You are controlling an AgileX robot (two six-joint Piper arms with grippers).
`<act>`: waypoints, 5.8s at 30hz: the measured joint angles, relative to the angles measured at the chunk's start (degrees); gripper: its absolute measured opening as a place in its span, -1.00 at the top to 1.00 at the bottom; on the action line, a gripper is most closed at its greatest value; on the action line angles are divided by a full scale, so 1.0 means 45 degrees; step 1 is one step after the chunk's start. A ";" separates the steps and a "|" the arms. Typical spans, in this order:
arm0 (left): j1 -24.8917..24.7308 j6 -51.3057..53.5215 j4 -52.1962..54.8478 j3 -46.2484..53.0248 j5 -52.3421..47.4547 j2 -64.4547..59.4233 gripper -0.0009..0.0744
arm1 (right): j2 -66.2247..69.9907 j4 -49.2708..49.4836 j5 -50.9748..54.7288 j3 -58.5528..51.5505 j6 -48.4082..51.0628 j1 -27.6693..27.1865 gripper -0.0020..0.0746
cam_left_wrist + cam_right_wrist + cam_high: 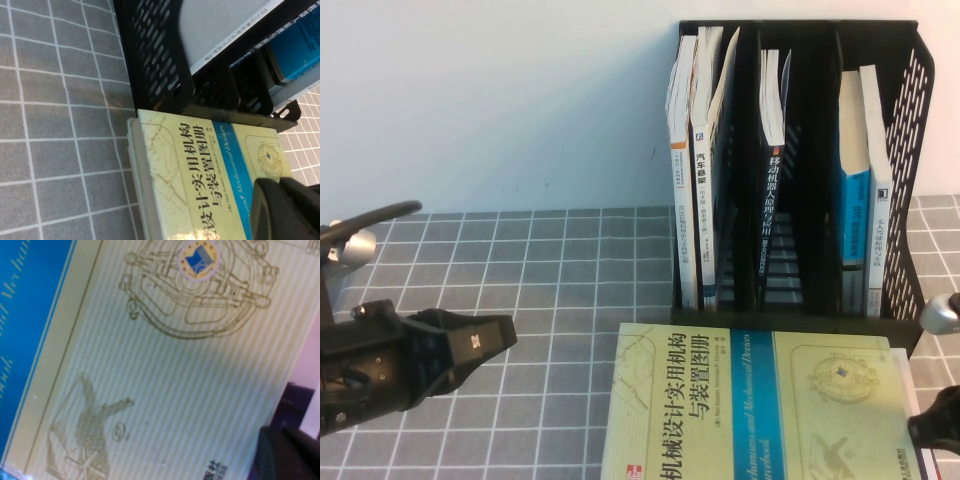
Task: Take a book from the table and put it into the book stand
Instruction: Push book with right arm, then pick up the book with your left arm
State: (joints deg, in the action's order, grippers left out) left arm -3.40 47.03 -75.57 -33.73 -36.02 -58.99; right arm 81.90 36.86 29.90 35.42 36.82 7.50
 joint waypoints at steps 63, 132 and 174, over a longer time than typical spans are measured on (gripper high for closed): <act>0.2484 0.0363 -0.0960 -0.1409 -0.6729 -0.4039 -0.35 | 0.1631 0.1033 -0.0251 0.1530 0.0856 0.1434 0.95; 0.0671 0.3006 -0.1156 -0.3544 -0.6417 -1.2558 0.07 | 0.1757 0.3466 0.0261 0.1528 0.2830 0.1544 0.95; 0.1390 -0.2100 0.1448 -0.5475 -0.6311 -0.4686 0.46 | -0.2179 0.2668 -0.0439 0.1528 0.3147 0.1544 0.95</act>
State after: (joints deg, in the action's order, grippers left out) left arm 2.86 37.57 -69.05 -58.37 -64.41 -80.08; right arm 72.10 48.87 27.92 42.30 50.98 14.45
